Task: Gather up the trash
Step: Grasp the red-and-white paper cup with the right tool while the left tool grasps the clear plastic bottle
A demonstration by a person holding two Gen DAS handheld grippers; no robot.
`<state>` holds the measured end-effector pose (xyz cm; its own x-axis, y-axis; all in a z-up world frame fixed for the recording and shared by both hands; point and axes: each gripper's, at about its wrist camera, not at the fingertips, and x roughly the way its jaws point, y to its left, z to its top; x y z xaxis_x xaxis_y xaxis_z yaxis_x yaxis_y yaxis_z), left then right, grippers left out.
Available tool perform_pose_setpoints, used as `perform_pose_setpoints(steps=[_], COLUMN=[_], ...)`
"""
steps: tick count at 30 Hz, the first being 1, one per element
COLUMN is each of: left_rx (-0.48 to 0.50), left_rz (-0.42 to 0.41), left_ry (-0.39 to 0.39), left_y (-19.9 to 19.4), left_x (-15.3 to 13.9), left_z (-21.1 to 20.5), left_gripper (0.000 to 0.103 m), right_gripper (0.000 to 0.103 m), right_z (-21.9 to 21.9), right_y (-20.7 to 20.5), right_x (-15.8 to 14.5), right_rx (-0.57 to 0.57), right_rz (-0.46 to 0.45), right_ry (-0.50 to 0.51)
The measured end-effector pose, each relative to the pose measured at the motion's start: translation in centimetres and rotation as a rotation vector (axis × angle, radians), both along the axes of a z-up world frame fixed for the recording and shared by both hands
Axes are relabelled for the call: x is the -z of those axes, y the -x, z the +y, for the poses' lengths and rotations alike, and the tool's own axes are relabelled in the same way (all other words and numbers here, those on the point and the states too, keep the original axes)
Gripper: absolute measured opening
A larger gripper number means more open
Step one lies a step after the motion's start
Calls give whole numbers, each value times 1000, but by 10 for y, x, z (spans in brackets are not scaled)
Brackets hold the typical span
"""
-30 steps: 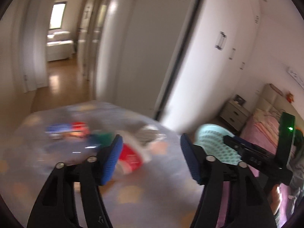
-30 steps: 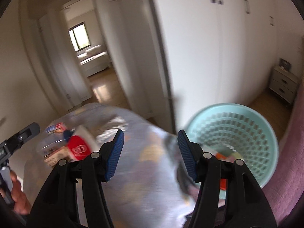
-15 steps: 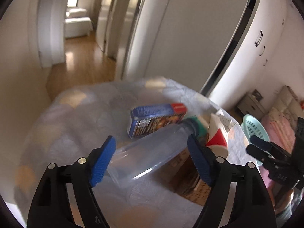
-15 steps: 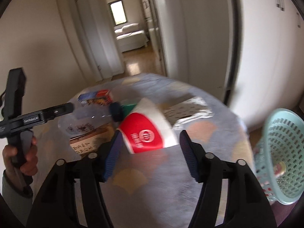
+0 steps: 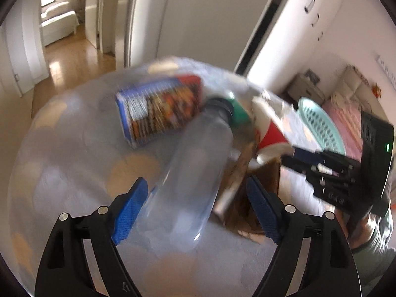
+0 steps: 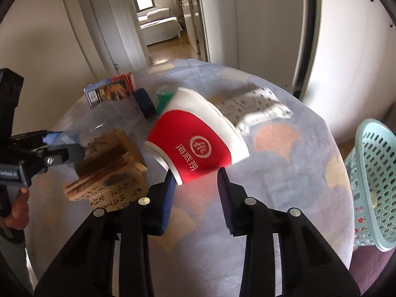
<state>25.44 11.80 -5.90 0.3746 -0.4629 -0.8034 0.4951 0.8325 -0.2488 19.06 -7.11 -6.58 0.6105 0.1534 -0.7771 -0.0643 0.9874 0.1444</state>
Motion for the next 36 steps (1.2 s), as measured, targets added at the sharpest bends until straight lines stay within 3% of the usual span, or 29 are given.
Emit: perform_pose_setpoints(steps=[3,8,10,11,17,20,23,27,29,32,34,36], left_rx=[-2,-27,-34,-39,-78,-101,-98,-84,-78,-80,-96,-118], left_rz=[3,-41,-36,-29,19,19,35,14,24,28,19,14], left_ry=[-43,-105,-79,-65,135,115,55,-38,-43,-30,-21,-1], left_y=[10,13,11,8,-1,-8,-13,-13,-13,-11,-7,-3], left_x=[5,9,10,10,2,-1,5,10,12,13,12,10], left_z=[-5,-14,-13,-12,19,20,10,-7,-13,-14,-12,-8], left_gripper=[76,76,76,76,76,76,70,66,54,51,50,48], right_gripper=[31,33,52,67,77,77,77,77,77,76,64,64], right_z=[-12,-23,-24,-23,-3,4,6,-1,-3,-3,-4,-4], right_y=[12,28,28,25,4,-7,-12,-17,-21,-24,-22,-17], right_x=[0,-10,-18,-22,-23,-16,-8,4,6,7,8,8], right_rx=[45,73,63,67,121,172,211,231,235,226,210,192], right_rz=[2,-27,-41,-52,-27,-2,19,55,52,57,59,59], right_ry=[24,-27,-71,-93,-167,-187,-152,-208,-212,-207,-207,-206])
